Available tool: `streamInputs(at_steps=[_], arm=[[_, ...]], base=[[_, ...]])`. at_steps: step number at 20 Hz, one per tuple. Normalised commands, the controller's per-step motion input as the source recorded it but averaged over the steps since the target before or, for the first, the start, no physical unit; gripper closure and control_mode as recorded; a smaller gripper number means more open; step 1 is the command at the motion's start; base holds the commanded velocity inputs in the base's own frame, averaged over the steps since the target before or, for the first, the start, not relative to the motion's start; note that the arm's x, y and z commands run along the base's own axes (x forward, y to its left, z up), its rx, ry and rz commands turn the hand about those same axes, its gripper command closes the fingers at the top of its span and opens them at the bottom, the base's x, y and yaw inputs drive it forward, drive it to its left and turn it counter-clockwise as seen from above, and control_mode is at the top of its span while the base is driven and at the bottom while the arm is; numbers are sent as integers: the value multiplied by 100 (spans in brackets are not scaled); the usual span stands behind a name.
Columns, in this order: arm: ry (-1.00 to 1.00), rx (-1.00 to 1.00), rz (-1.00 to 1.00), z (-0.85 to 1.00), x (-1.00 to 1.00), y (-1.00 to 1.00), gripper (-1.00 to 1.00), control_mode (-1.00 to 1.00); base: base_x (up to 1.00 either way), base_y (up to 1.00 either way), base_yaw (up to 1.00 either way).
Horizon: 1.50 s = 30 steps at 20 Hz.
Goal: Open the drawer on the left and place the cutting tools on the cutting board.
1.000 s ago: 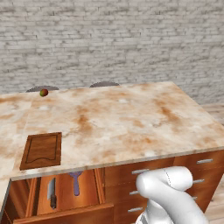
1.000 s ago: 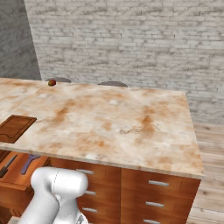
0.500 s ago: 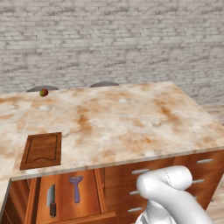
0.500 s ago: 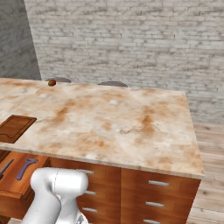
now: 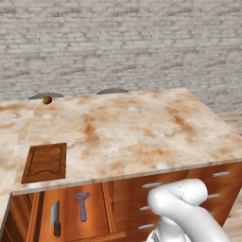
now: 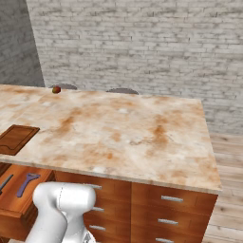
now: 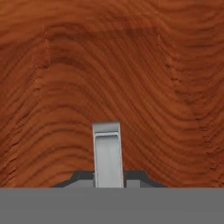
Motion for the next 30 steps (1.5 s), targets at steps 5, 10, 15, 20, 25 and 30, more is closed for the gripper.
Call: streamInputs(at_steps=[5,10,15,20,25,30], arm=[[0,0,0,0,0,0,-100,-100],[0,0,0,21,-14,0,-100,-100],[0,1,0,63,-73,0,-100,-100],[0,5,0,81,-76,-1,-100,-100],[0,9,0,98,-45,-9,-100,-100],[0,13,0,97,-10,-23,-100,-100]], base=[[0,0,0],[0,0,0],[0,0,0],[0,0,0],[0,0,0],[0,0,0]])
